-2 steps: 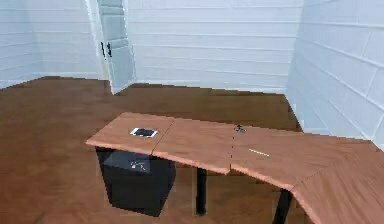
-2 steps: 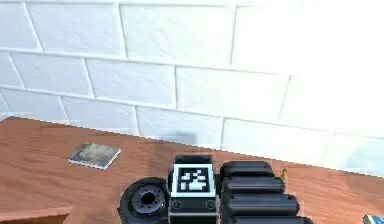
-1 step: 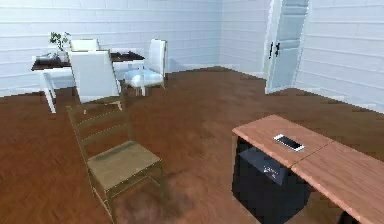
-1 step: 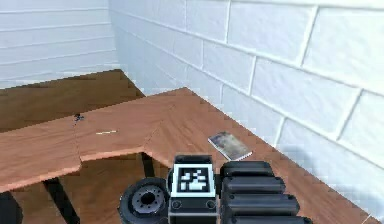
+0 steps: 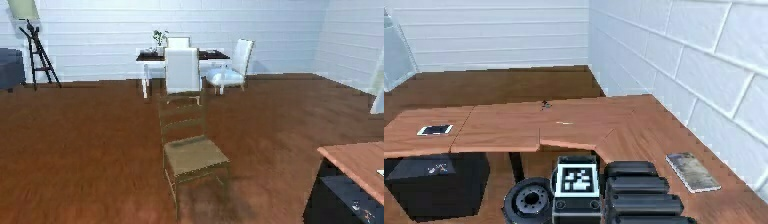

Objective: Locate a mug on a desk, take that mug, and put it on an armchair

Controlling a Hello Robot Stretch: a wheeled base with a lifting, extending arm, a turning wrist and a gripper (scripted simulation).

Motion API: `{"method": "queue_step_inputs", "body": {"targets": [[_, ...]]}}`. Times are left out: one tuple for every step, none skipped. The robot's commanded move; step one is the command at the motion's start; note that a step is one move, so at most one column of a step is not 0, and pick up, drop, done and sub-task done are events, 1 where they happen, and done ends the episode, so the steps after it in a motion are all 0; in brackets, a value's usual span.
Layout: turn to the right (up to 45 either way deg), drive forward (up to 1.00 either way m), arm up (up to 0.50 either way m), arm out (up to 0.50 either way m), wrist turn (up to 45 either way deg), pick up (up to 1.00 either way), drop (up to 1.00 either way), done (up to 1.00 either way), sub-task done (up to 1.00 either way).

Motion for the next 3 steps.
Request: {"method": "queue_step_inputs", "body": {"targets": [[0.0, 0.20, 0.00, 0.00, 0.0, 0.00, 0.00, 0.00, 0.00], [-45.0, 0.00, 0.00, 0.00, 0.0, 0.00, 0.00, 0.00, 0.00], [-6.0, 0.00, 0.00, 0.00, 0.0, 0.00, 0.00, 0.00, 0.00]]}}
